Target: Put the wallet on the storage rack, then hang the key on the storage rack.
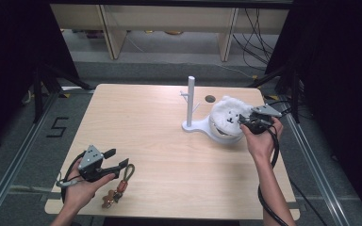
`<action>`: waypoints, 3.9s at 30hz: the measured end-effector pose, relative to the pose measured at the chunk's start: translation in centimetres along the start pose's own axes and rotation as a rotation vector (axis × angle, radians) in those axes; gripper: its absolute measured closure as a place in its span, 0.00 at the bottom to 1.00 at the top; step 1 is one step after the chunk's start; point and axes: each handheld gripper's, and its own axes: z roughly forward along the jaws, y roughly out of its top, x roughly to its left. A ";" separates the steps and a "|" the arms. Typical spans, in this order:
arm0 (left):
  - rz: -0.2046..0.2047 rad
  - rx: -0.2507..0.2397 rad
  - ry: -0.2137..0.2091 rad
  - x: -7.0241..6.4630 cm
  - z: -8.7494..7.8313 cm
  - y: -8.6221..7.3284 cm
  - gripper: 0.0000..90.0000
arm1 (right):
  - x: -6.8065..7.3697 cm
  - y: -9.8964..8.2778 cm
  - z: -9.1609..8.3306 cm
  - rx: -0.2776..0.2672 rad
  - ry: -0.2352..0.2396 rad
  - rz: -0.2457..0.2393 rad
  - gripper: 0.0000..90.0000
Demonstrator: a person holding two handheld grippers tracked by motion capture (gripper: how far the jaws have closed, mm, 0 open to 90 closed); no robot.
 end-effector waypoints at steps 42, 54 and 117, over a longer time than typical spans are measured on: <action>-0.002 0.102 -0.027 -0.1 -0.7 1.0 0.36 | 0.8 -3.1 -3.3 0.087 0.043 0.101 0.45; -0.006 0.247 -0.074 -0.6 -0.6 1.4 0.39 | 2.7 -8.2 -6.0 0.226 0.120 0.141 0.46; -0.034 0.951 -0.067 -2.4 2.6 0.5 0.56 | 3.1 -10.0 -7.3 0.281 0.198 0.225 0.42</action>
